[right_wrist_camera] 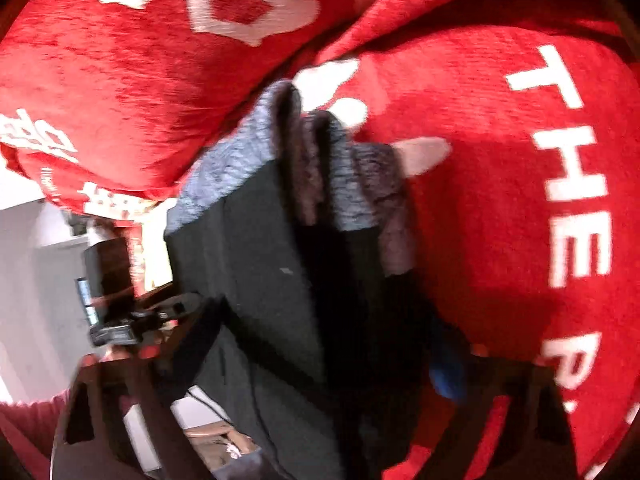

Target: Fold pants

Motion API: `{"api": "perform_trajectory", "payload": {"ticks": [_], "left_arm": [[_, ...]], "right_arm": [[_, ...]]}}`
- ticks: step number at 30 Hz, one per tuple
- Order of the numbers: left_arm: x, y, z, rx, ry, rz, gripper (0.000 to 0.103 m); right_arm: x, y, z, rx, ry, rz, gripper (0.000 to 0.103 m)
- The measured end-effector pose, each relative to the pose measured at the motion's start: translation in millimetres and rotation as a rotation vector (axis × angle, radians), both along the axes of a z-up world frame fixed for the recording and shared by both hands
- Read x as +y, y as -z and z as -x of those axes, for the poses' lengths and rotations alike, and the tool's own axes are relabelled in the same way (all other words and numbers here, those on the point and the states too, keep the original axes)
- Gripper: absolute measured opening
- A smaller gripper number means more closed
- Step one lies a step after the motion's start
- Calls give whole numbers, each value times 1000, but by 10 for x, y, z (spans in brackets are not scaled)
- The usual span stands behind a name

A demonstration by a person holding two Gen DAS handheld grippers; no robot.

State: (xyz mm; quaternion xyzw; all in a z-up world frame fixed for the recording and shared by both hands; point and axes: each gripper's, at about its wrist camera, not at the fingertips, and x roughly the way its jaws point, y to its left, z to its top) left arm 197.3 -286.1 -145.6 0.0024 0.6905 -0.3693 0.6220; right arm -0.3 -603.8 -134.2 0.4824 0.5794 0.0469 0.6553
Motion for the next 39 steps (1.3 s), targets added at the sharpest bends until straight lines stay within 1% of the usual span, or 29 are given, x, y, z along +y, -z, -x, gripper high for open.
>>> {"api": "perform_trajectory", "payload": {"ticks": [1,2,3,4,7,9,11,15,18,21,23,26,28,29,30,31,33,34,35,37,39], "left_arm": [[28,-42,16,-10,-7,9,78],[55,-74,22,-12,-16,17,72],[90,-120,28,-11,-27,30,68],[113,-161,31,-11,-33,41,67],[179,-290,66,-15,-23,50,66],[229,-388,113,-8,-17,62,66],[295,-503,161,-11,-13,69,66],[563,-706,276,-18,-15,57,66],[809,-792,362,-3,-26,38,66],[1077,-835,442,17,-42,22,67],[1213,-818,474,28,-54,16,67],[1307,-661,515,22,-69,-13,67],[1319,-504,525,-7,-71,-47,67],[1319,-461,525,-37,-70,-62,67],[1327,-425,517,-73,-64,-67,67],[1334,-387,496,-95,-56,-77,67],[1359,-327,455,-123,-62,-87,82],[1385,-323,445,-146,-65,-95,86],[1407,-324,441,-164,-62,-100,89],[1399,-323,438,-163,-71,-109,89],[1425,-360,450,-158,-89,-130,89]], "right_arm": [[-6,-10,13,-4,-6,-16,71],[-4,-30,25,-10,-3,-20,68],[5,-62,42,-20,2,-21,62],[10,-105,66,-28,10,-14,58],[119,-227,86,-45,51,-13,54],[134,-306,131,-61,85,-49,52],[204,-413,168,-79,96,-73,52],[483,-593,282,-82,65,-96,52],[740,-597,374,-64,62,-142,52],[974,-560,475,-55,84,-203,52],[1100,-530,474,-52,89,-229,52],[1212,-439,495,-34,79,-229,52],[1254,-357,493,-9,67,-203,52],[1291,-319,463,5,57,-178,52],[1313,-282,432,18,44,-142,52],[1319,-252,399,25,37,-100,55],[1270,-224,393,28,34,-36,59],[1261,-218,387,33,30,-18,62],[1258,-223,388,37,21,11,63],[1264,-262,394,44,5,80,67],[1262,-323,420,58,10,123,69]]}}
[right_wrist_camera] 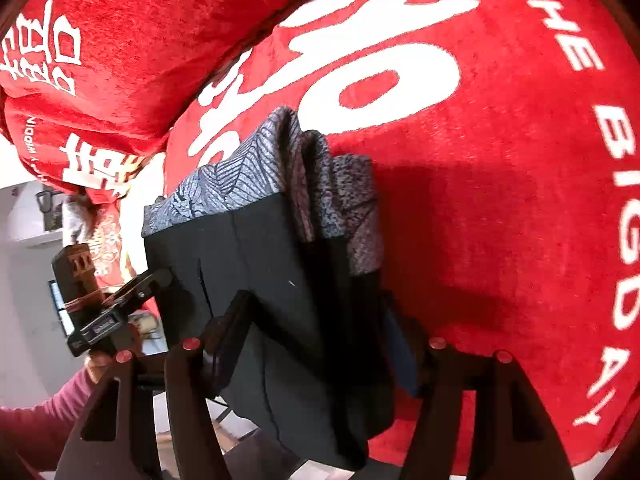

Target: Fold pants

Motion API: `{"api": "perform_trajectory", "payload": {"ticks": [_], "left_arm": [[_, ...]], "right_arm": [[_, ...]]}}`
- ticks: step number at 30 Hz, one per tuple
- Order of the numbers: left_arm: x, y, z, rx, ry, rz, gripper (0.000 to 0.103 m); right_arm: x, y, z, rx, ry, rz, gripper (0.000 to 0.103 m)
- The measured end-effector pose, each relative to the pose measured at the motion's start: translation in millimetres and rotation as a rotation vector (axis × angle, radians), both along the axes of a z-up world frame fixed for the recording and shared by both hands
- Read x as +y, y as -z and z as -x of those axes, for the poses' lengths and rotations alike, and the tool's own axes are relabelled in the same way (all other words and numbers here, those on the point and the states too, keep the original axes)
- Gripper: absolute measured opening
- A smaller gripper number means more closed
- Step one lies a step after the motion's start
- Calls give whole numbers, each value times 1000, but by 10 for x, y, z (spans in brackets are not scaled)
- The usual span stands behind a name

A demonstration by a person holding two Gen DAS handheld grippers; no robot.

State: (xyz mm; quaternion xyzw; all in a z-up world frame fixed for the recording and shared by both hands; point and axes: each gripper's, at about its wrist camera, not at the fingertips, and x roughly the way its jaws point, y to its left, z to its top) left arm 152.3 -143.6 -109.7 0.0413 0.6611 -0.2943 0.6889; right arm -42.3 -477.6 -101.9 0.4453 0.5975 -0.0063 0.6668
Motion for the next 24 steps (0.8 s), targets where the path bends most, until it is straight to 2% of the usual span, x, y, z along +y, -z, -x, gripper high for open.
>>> {"api": "perform_trajectory", "payload": {"ticks": [3,6,12,17,23,24], "left_arm": [[41,-109,81,3,-14,-44,89],[66,-290,232,-10,-2,-89,89],[-15,-699,553,-38,-14,-140,89],[-164,-1033,806,-73,-47,-162,89],[-296,-1262,1117,-124,-52,-223,89],[-290,-1279,1159,-122,-52,-232,89]], "right_arm": [[-35,-107,102,44,21,48,74],[-80,-269,260,70,55,54,79],[-5,-588,499,126,48,96,83],[146,-852,568,112,16,120,91],[321,-1211,567,67,-77,258,92],[350,-1268,567,59,-92,284,97]]}}
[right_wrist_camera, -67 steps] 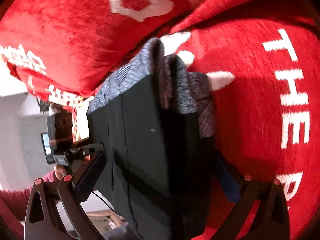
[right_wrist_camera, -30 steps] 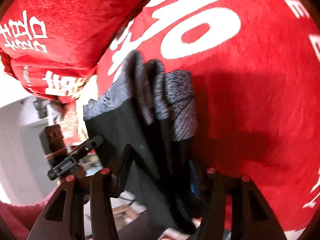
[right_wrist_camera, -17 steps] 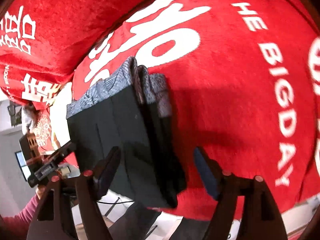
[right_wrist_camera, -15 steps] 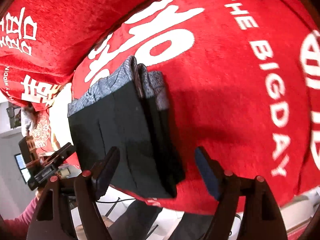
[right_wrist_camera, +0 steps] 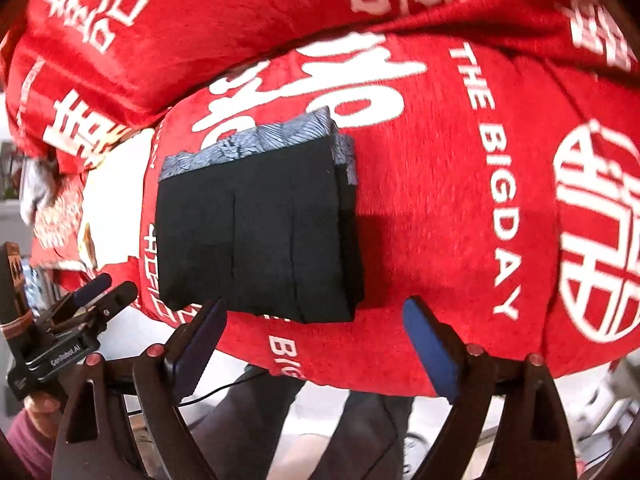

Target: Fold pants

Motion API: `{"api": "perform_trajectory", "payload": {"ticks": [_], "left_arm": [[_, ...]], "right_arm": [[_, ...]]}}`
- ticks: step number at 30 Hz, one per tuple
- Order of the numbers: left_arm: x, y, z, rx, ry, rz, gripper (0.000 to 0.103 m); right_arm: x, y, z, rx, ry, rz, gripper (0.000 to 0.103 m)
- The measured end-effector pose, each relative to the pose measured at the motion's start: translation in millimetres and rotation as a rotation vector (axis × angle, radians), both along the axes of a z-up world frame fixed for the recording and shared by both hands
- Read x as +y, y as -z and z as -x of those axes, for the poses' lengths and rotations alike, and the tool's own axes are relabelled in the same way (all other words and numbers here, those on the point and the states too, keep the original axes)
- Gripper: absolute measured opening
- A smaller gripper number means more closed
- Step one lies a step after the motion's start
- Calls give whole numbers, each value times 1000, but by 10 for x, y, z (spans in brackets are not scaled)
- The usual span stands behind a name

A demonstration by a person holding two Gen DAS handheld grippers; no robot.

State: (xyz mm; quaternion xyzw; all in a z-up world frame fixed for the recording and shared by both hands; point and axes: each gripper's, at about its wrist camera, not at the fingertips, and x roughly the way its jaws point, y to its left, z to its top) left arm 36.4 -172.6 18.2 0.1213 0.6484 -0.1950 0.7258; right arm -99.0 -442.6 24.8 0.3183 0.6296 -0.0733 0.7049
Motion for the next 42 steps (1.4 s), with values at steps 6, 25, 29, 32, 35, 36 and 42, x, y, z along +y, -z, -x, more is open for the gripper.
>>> {"api": "perform_trajectory", "payload": {"ticks": [6,25,29,32,35,36,42], "left_arm": [[69,-87,82,14,11,-20,103],[390,-399,152,-75,37,-43,103],[406,-434,168,-71,39,-30,103],[396,-464,179,-76,53,-27,103],[390,-500,192,-86,65,-27,103],[391,-508,194,-88,65,-26,103],[387,-513,189,-93,69,-35,103]], "right_arm": [[90,-225,35,-24,10,96,103],[858,-623,46,78,79,291,103],[938,-703,45,77,73,316,103],[977,-739,37,78,68,330,103],[998,-762,34,77,69,338,103],[1008,-769,35,77,70,342,103],[1041,-786,45,85,69,368,103]]}}
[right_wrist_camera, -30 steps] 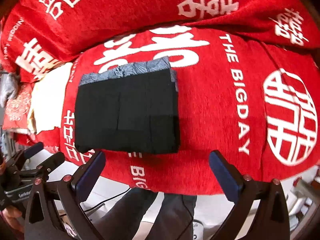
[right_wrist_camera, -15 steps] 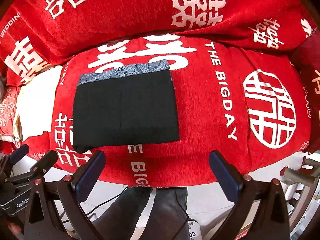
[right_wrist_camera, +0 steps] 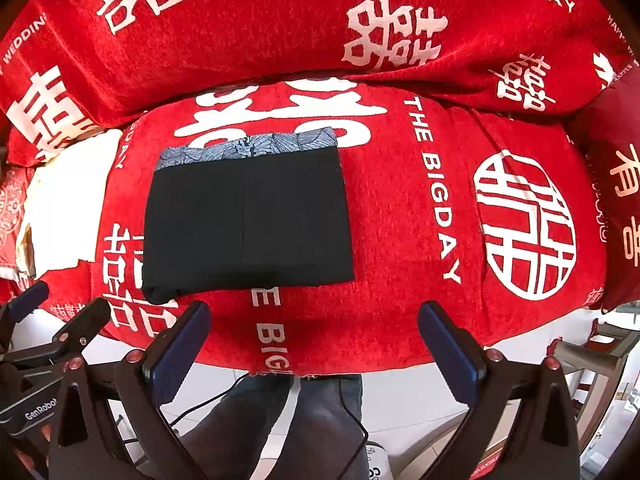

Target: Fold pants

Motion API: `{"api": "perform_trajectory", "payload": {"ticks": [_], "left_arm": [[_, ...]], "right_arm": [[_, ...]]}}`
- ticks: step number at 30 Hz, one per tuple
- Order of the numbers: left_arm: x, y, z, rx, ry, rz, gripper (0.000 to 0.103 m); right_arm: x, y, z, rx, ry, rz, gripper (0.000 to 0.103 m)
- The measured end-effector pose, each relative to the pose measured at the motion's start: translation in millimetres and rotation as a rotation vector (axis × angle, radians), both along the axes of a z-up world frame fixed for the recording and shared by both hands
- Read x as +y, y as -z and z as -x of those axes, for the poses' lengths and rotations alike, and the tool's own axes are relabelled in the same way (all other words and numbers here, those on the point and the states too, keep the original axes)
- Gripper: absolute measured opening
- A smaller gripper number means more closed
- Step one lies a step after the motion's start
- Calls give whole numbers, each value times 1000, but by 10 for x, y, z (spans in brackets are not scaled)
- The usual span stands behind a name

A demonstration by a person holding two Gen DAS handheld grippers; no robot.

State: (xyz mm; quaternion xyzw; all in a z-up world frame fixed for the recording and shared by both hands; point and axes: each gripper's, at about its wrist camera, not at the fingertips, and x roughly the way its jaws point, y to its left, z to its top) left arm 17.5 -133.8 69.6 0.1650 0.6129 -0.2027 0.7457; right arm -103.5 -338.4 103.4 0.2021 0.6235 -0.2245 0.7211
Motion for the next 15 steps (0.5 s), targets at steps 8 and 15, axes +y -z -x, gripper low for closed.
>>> {"api": "perform_trajectory", "payload": {"ticks": [8,15], "left_arm": [[-29,-18,45,-14,7,-16,103],[-31,-9,60,-12,3,-18,103]], "right_arm": [[41,-8,27,10,-18,32,103],[35,-22,28,8,-20,41,103]]}}
